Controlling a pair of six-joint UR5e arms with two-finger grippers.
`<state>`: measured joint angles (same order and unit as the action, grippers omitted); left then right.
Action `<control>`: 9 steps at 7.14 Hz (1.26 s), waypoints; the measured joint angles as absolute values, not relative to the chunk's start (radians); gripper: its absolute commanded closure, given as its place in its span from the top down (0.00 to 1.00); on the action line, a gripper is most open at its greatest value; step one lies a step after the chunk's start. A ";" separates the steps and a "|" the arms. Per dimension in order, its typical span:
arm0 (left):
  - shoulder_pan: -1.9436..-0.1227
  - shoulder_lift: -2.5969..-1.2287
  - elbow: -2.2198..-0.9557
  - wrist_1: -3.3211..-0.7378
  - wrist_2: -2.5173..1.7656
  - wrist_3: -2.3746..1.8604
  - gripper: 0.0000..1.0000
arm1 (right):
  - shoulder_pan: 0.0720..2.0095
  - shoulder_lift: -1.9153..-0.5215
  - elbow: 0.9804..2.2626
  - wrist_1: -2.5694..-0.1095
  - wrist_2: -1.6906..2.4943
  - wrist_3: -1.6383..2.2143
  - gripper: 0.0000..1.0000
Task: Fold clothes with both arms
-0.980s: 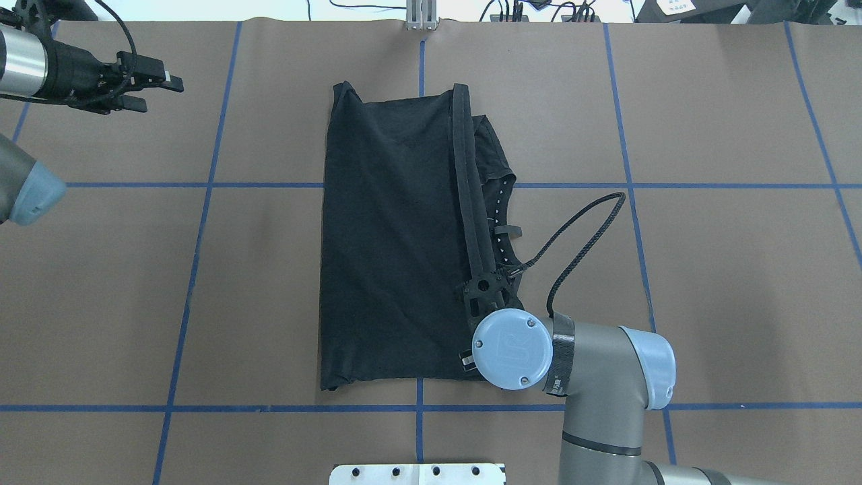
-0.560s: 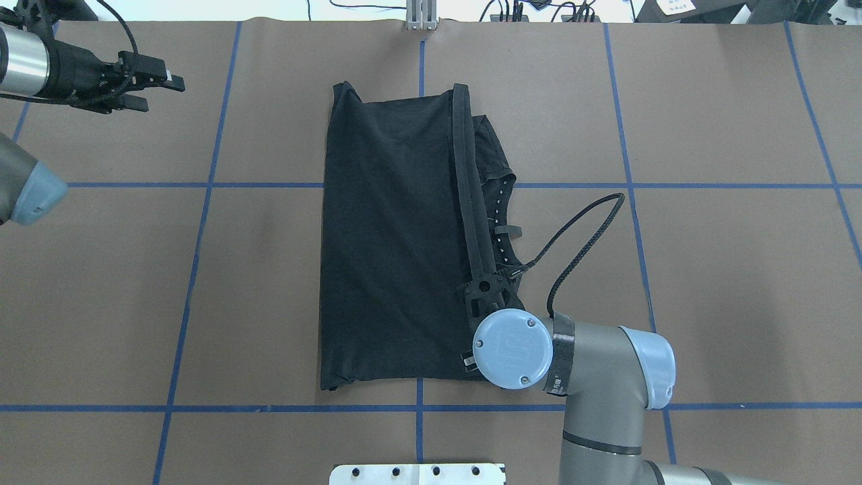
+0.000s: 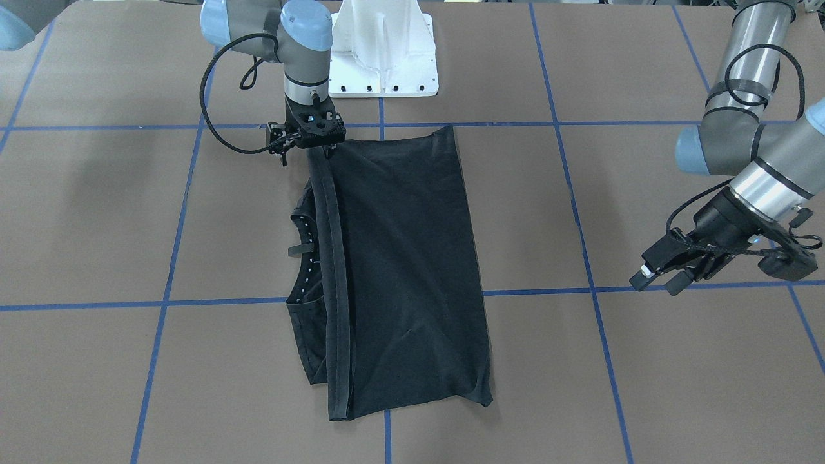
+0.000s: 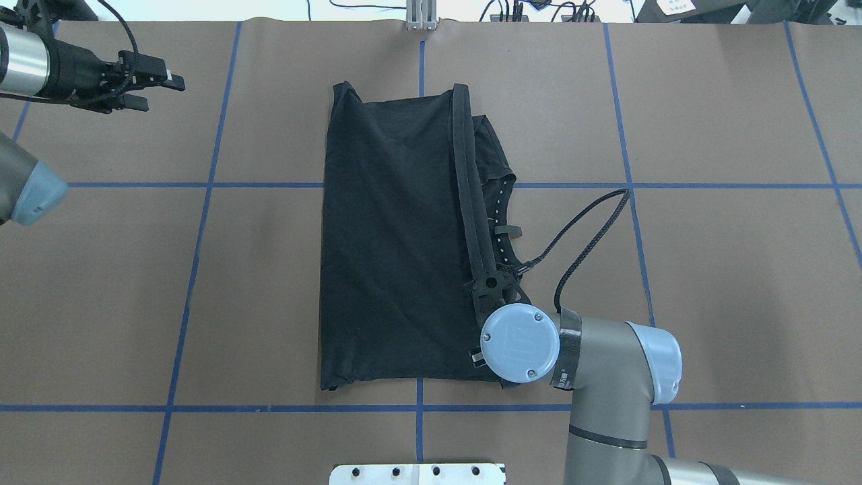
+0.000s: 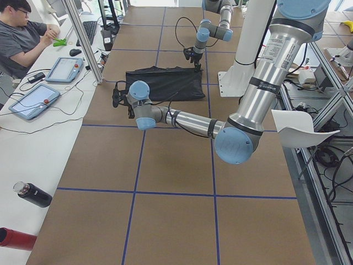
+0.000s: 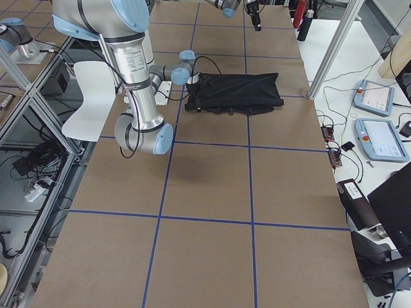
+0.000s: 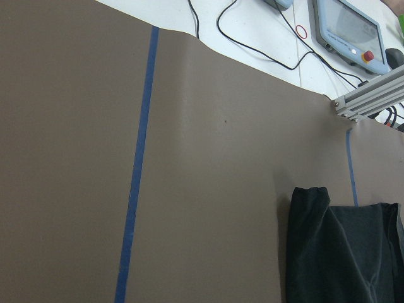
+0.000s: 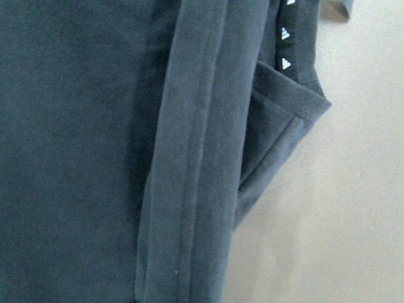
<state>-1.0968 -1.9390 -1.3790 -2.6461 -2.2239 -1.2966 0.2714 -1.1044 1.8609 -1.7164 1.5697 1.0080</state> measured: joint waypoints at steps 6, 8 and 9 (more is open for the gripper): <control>-1.095 -1.946 -1.380 -2.646 -2.224 -1.305 1.00 | 0.367 -1.156 1.879 -1.714 1.628 0.931 1.00; -1.095 -1.942 -1.378 -2.646 -2.223 -1.301 1.00 | 0.380 -1.127 1.904 -1.714 1.650 0.928 1.00; -1.095 -1.941 -1.376 -2.646 -2.223 -1.299 1.00 | 0.379 -1.109 1.905 -1.713 1.652 0.928 1.00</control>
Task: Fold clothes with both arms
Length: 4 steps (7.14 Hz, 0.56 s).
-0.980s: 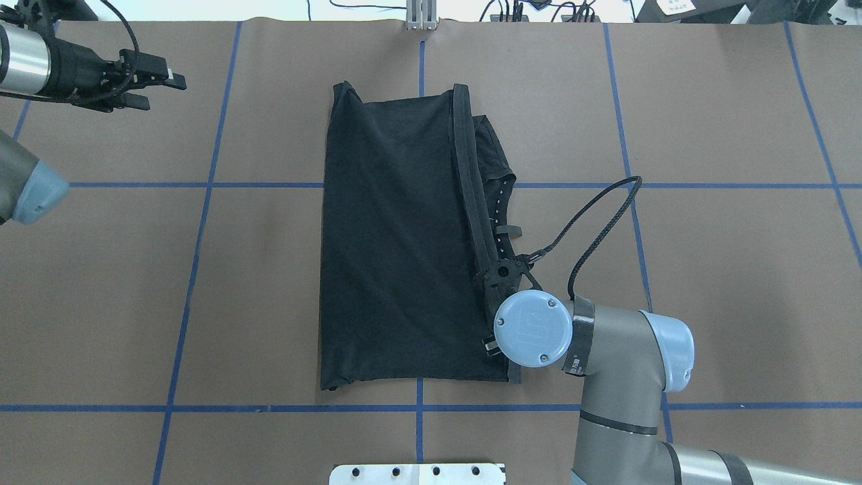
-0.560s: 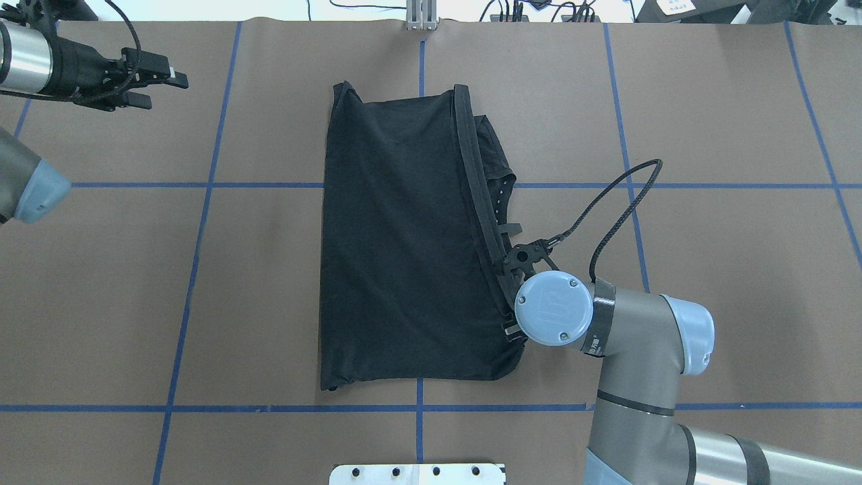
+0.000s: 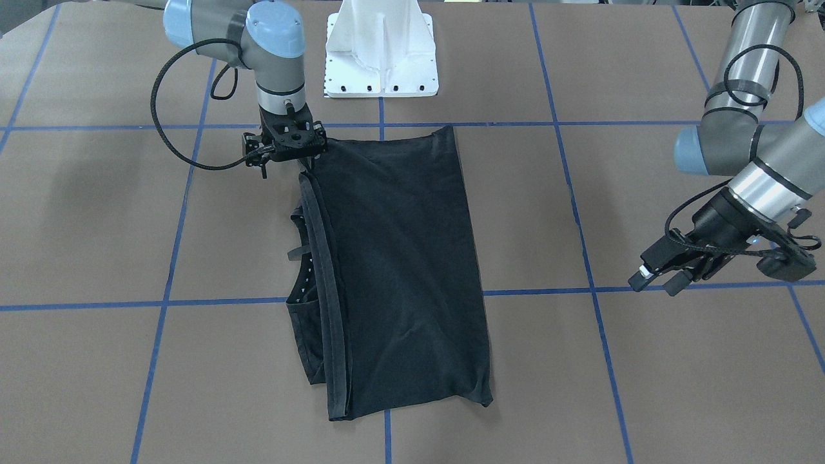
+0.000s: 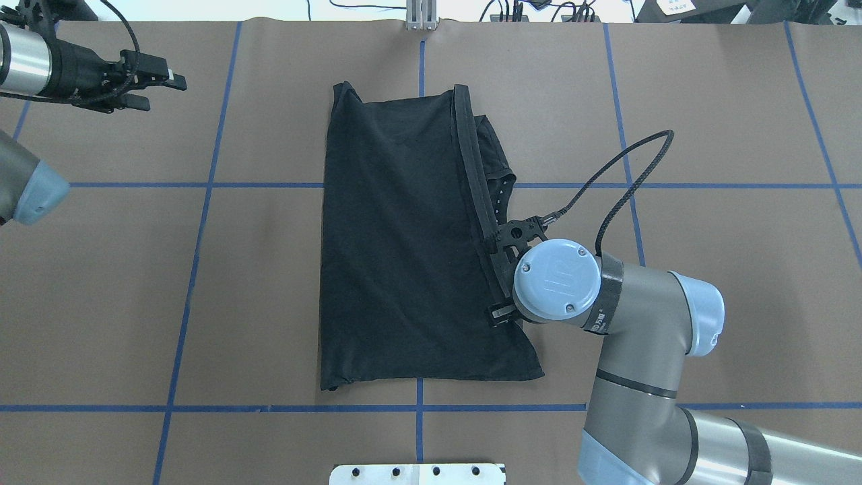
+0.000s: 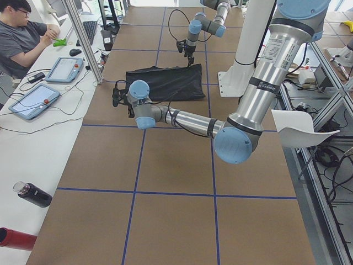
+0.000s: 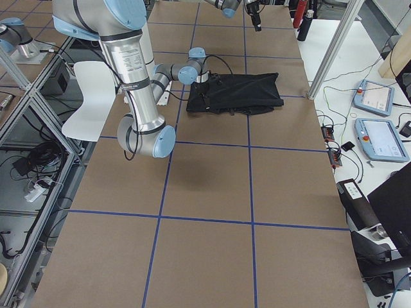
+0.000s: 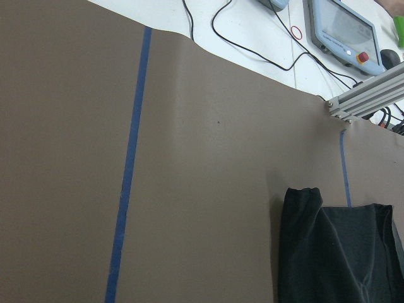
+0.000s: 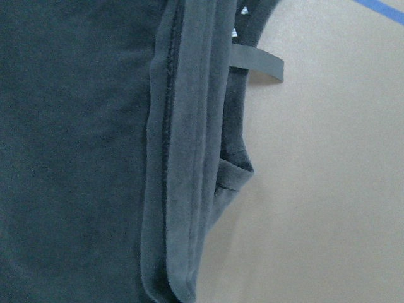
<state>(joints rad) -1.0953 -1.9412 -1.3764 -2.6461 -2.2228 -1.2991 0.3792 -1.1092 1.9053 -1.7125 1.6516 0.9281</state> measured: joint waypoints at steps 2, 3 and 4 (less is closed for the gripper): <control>-1.095 -1.940 -1.376 -2.646 -2.223 -1.298 1.00 | 0.360 -1.094 1.887 -1.710 1.643 0.927 1.00; -1.095 -1.941 -1.375 -2.647 -2.223 -1.299 1.00 | 0.356 -1.093 1.868 -1.708 1.640 0.920 1.00; -1.094 -1.942 -1.375 -2.647 -2.224 -1.302 1.00 | 0.355 -1.094 1.853 -1.706 1.639 0.912 1.00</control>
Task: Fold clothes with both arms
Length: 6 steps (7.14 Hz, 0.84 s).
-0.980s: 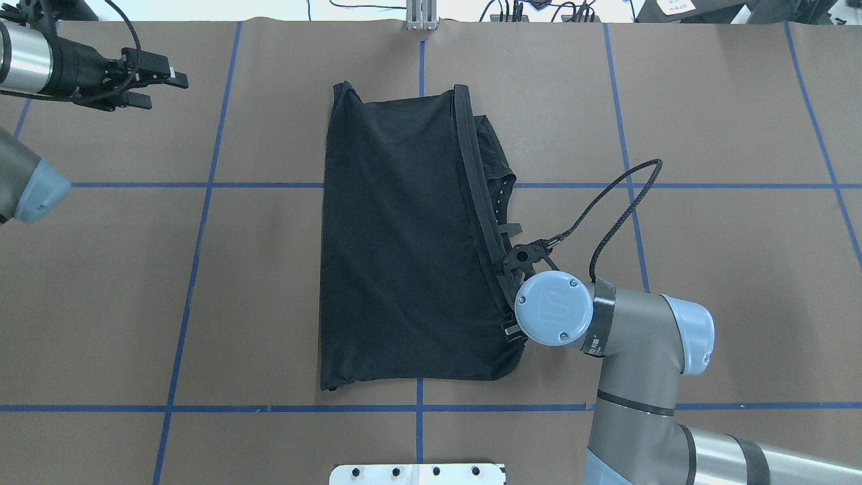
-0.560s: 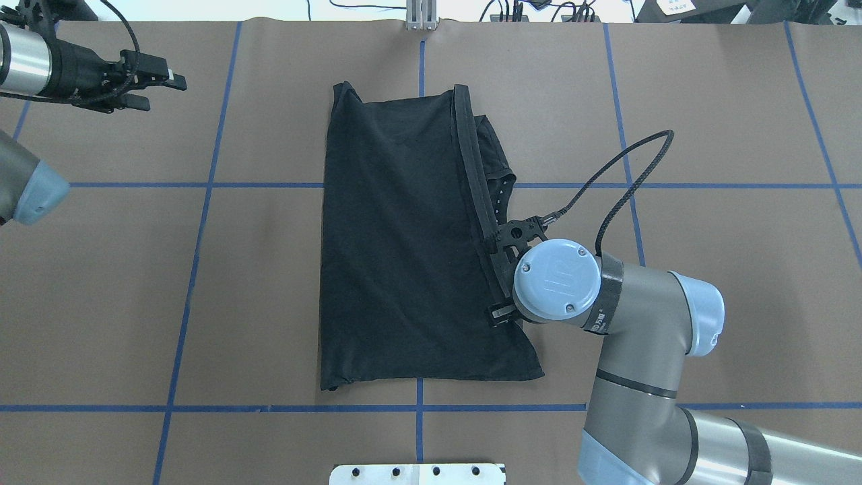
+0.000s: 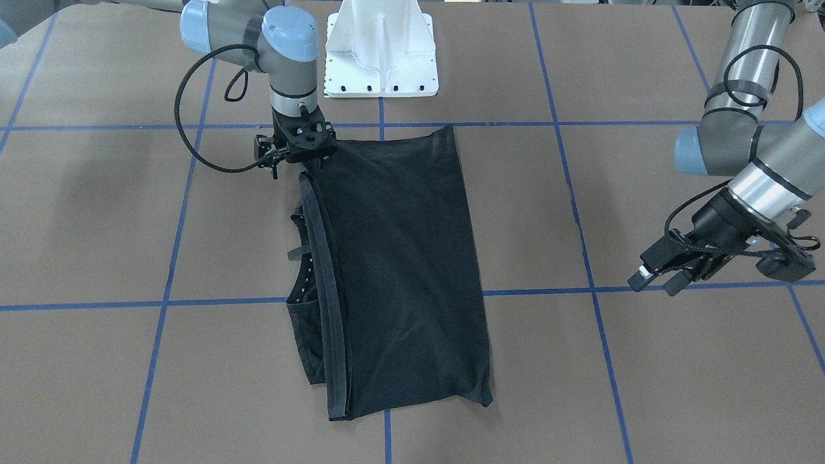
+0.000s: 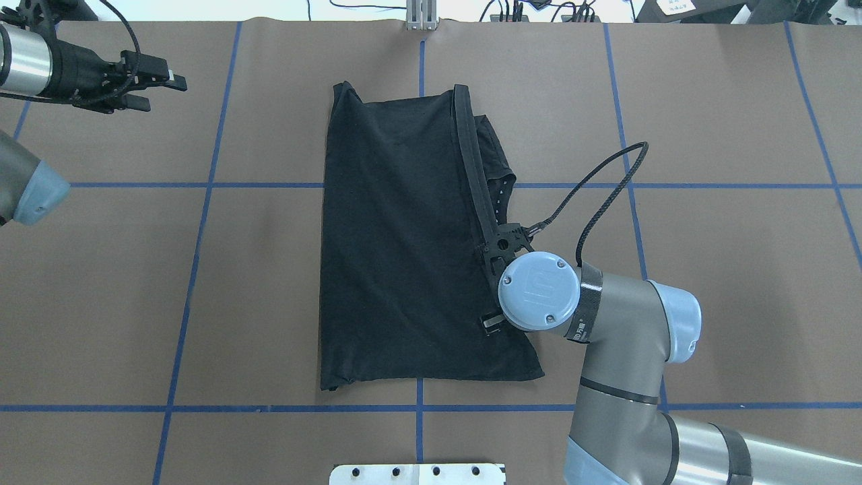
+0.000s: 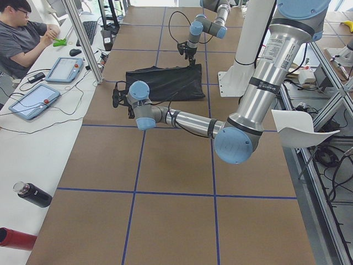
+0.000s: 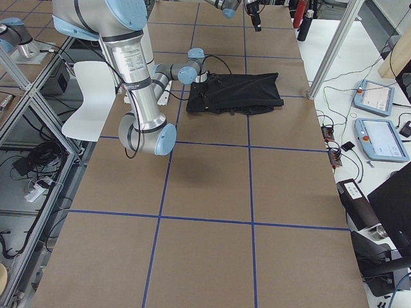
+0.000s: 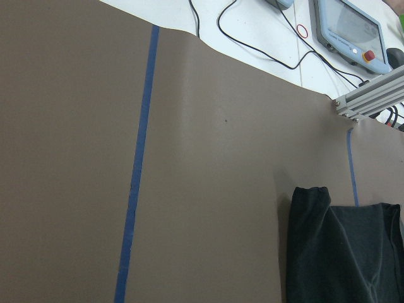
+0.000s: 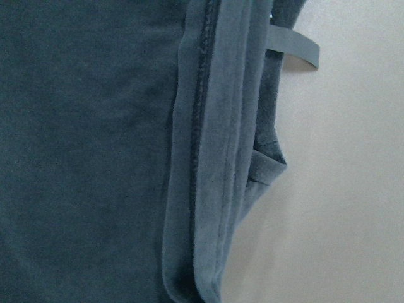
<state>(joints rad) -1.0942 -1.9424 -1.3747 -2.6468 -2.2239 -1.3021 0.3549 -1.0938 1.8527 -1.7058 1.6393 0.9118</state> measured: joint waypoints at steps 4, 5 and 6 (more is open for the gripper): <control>-1.093 -1.943 -1.377 -2.647 -2.224 -1.305 1.00 | 0.364 -1.098 1.823 -1.708 1.647 0.905 1.00; -1.093 -1.942 -1.377 -2.647 -2.224 -1.305 1.00 | 0.375 -1.101 1.817 -1.708 1.649 0.898 1.00; -1.093 -1.942 -1.377 -2.648 -2.223 -1.304 1.00 | 0.393 -1.104 1.815 -1.709 1.657 0.882 1.00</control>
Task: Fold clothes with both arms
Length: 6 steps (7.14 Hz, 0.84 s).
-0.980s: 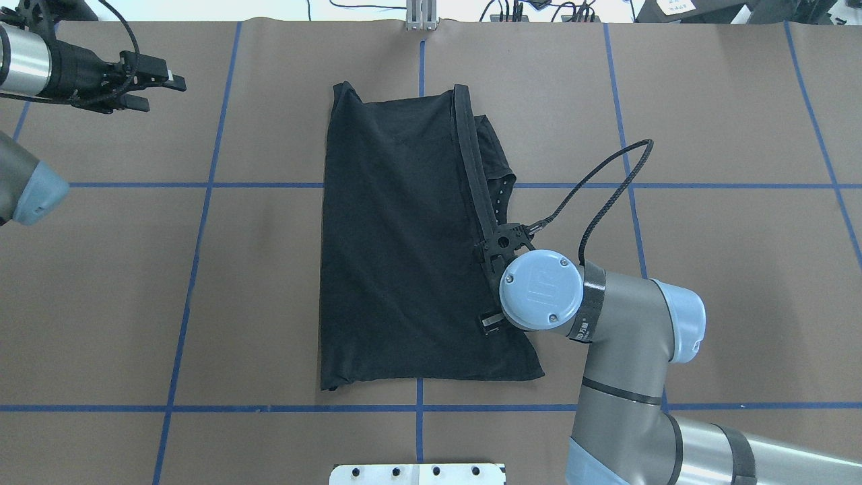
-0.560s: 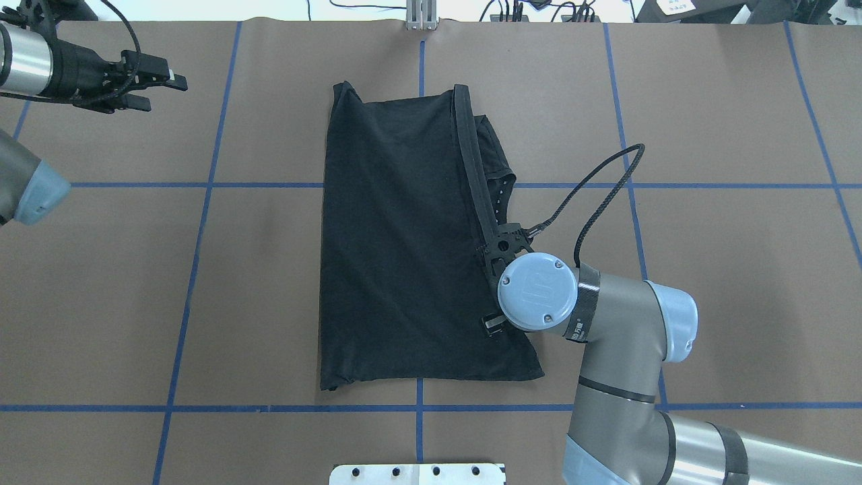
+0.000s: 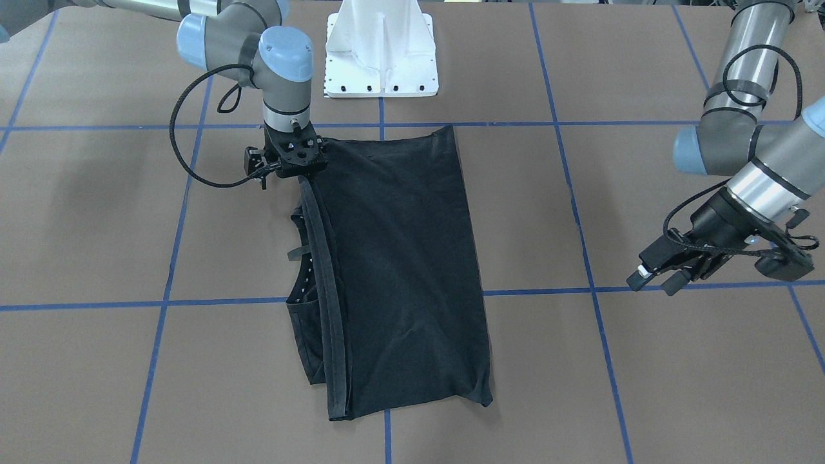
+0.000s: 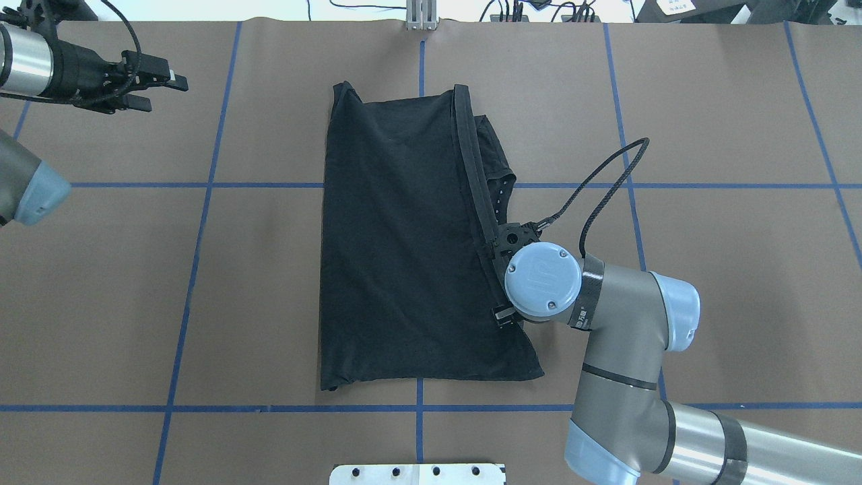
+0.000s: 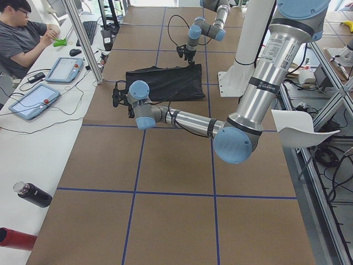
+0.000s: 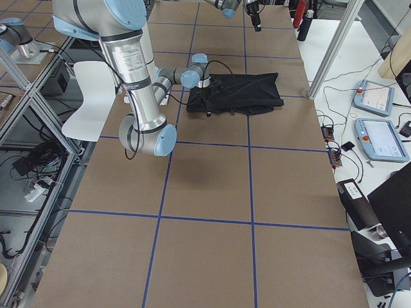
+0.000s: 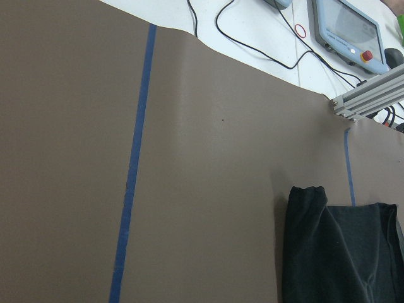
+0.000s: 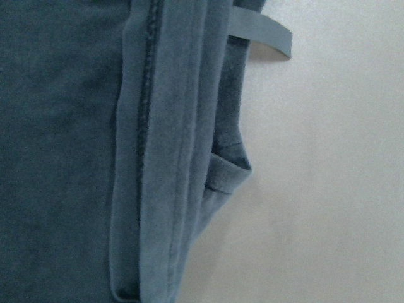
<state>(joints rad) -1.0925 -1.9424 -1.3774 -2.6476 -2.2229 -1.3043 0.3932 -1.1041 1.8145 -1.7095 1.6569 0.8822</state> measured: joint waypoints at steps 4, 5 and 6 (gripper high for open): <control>-1.091 -1.948 -1.379 -2.647 -2.223 -1.304 1.00 | 0.442 -1.168 1.830 -1.702 1.694 0.852 1.00; -1.091 -1.949 -1.377 -2.646 -2.223 -1.304 1.00 | 0.458 -1.166 1.847 -1.702 1.713 0.851 1.00; -1.091 -1.949 -1.376 -2.646 -2.223 -1.303 1.00 | 0.483 -1.147 1.859 -1.704 1.744 0.849 1.00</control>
